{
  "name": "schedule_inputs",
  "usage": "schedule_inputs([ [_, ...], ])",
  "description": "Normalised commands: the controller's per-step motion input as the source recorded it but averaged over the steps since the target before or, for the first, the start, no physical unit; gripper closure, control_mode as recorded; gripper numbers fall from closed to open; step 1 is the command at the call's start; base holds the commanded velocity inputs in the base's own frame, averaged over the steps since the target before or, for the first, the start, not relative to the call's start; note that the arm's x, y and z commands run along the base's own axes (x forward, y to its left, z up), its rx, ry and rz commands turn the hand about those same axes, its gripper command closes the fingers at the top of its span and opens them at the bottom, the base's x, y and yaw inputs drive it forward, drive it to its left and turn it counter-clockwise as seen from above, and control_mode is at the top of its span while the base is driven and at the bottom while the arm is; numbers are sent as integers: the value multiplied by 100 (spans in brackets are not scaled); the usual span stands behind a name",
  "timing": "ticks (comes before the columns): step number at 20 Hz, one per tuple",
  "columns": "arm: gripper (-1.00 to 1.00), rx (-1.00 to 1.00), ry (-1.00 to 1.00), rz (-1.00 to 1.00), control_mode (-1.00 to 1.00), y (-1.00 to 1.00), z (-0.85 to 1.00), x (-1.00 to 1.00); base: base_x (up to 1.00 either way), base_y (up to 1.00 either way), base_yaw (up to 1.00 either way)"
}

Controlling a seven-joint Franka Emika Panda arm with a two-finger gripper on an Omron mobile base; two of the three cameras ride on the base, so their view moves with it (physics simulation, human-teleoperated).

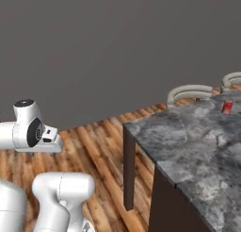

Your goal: Four empty soda cans are scattered around the kitchen. Gather all the cans and cluster them next to the stove for recycling.

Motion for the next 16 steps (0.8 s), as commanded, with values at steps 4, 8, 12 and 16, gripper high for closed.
schedule_inputs([
  [4, -100, 0, 0, 0, 100, 0, 0, 0, 100, 86, -52],
  [8, -100, 0, 0, 0, 100, 0, 0, 0, 100, 88, -53],
  [12, -100, 0, 0, 0, 100, 0, 0, 0, 100, 89, -55],
  [16, -100, 0, 0, 0, 100, 0, 0, 0, 100, 90, -57],
])
